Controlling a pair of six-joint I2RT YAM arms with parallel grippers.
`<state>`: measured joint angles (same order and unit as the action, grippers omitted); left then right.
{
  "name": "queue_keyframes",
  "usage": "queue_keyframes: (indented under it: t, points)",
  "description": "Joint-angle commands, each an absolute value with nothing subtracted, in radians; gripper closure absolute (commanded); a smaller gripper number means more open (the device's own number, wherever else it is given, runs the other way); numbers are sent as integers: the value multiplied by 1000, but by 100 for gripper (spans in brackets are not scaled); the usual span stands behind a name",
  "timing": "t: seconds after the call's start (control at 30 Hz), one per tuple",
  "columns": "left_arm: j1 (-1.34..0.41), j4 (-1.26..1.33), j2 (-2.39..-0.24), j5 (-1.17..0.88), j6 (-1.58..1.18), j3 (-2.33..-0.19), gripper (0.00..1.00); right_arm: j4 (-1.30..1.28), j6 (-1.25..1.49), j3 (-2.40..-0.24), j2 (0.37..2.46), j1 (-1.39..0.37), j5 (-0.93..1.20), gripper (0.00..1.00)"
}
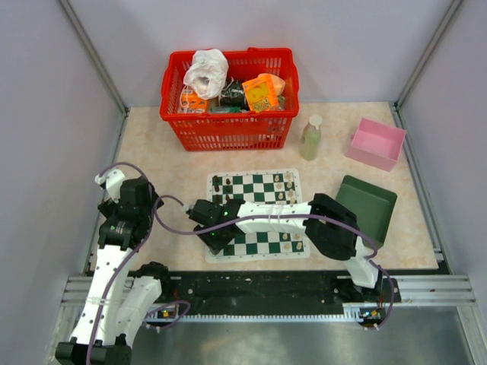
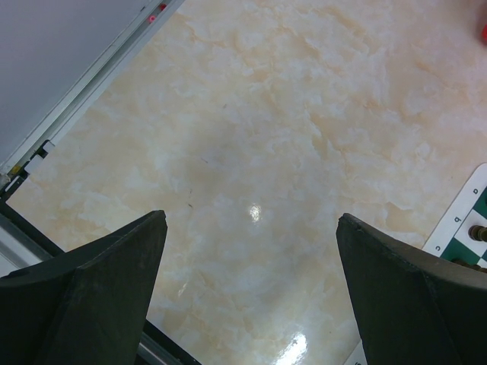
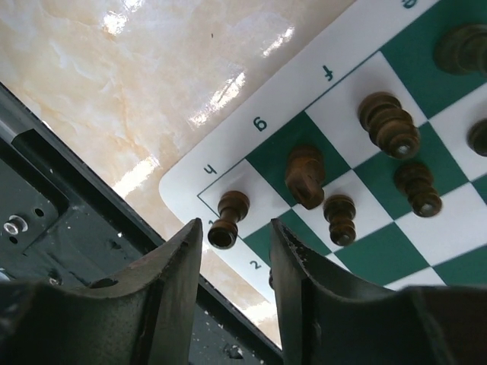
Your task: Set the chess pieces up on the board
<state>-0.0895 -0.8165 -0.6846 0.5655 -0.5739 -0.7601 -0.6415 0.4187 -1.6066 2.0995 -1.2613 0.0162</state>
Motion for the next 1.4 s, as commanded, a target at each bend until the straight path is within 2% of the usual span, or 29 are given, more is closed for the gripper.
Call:
queue_keyframes:
  t: [0.0,0.33,0.8,1.37]
  points:
    - [-89,-792,-675,563,-565,-778,1,-638,402,-1646,1974,-1275,-40,58]
    - [-89,-790,-677,560,-560,-778,1,-634,480,-1562,1875,-1246,-179,56]
    - [-89,-787,-683,557,-560,-778,1,-585,571,-1460,1905,-1184,-132,65]
    - [-89,-787,-680,560,-560,-776,1,-555,560,-1482,1983,-1166,-78,69]
